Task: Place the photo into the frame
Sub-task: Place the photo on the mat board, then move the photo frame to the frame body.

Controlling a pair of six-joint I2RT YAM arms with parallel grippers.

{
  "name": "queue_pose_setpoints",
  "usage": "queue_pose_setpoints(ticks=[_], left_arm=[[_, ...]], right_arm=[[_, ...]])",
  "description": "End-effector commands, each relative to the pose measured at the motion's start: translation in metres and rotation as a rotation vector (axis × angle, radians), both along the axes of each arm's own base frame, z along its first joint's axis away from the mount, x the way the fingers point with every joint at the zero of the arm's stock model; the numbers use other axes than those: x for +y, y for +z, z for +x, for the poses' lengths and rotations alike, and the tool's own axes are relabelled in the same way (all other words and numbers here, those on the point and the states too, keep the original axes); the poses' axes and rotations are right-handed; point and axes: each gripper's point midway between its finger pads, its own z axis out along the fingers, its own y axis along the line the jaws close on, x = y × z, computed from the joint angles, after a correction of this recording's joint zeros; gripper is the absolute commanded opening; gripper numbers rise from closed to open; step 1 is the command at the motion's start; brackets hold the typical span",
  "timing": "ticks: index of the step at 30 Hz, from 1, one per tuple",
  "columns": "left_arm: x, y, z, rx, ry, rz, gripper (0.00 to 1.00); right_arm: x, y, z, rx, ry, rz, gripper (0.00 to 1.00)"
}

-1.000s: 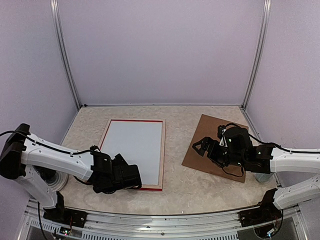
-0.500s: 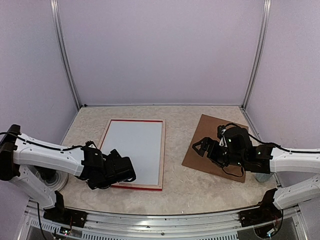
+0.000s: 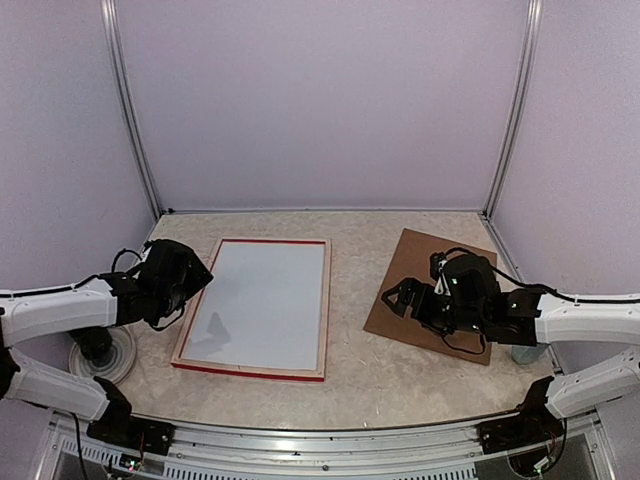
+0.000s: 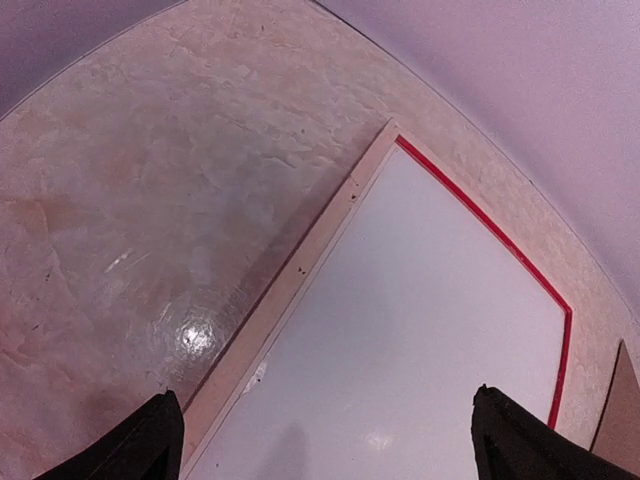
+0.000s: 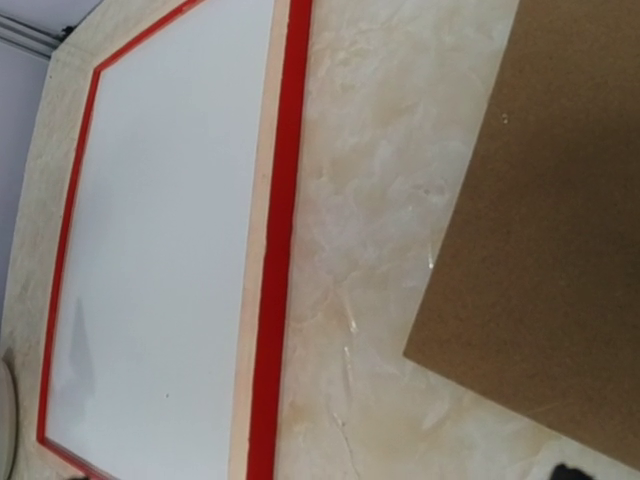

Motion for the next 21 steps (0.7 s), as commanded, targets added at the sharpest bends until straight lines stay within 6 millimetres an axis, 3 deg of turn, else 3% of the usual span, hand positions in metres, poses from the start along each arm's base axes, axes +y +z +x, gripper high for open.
queue_pose_setpoints(ticks=[1, 8, 17, 21], left_arm=[[-0.011, 0.001, 0.031, -0.018, -0.179, 0.000, 0.99], [-0.008, -0.024, 0.055, 0.003, -0.237, 0.033, 0.98], [0.010, -0.065, 0.062, 0.085, -0.200, 0.063, 0.90], [0.005, -0.082, 0.061, 0.124, -0.226, 0.056, 0.85]], right_arm=[[0.004, 0.006, 0.004, -0.008, 0.014, -0.005, 0.99], [0.004, 0.001, 0.002, -0.001, 0.022, -0.016, 0.99], [0.003, -0.005, 0.000, 0.006, 0.025, -0.016, 0.99], [0.003, -0.006, 0.000, 0.007, 0.028, -0.014, 0.99]])
